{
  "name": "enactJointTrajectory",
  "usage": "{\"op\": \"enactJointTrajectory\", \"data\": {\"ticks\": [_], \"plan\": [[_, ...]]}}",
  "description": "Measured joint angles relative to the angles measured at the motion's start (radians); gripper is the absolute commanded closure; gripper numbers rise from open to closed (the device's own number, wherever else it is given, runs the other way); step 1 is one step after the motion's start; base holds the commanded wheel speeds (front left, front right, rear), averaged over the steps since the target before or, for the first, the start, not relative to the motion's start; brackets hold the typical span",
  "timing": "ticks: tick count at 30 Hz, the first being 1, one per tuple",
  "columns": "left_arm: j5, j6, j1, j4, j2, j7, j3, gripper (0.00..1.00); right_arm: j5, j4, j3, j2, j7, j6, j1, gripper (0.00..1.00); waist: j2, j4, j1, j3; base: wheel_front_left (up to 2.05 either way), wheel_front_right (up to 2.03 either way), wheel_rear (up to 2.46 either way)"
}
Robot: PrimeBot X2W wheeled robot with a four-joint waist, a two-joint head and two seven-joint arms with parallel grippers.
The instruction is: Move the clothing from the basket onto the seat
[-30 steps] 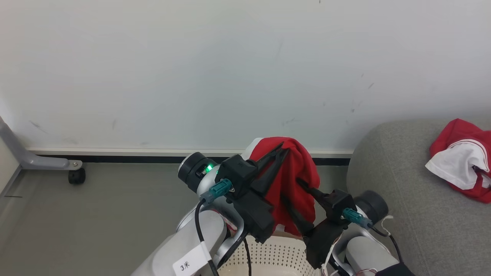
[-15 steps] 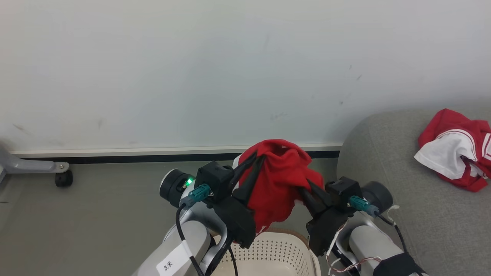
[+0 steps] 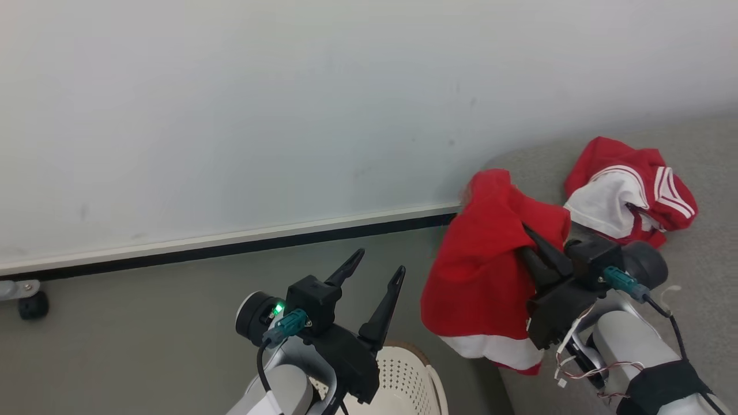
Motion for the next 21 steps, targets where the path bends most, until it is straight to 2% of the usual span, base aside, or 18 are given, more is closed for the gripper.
{"op": "enactJointTrajectory", "data": {"ticks": [10, 21], "plan": [[-0.021, 0.002, 0.039, -0.017, -0.012, -0.021, -0.024, 0.0, -0.008, -0.085, -0.034, -0.087, 0.0, -0.019, 0.069, 1.0, 0.0, -0.132, 0.0, 0.005, 0.0, 0.0, 0.0], [-0.021, 0.018, 0.042, -0.028, -0.016, -0.034, -0.034, 0.0, -0.006, -0.105, -0.061, -0.12, 0.0, -0.025, 0.078, 1.0, 0.0, -0.271, 0.0, 0.029, 0.0, 0.0, 0.0]]}}
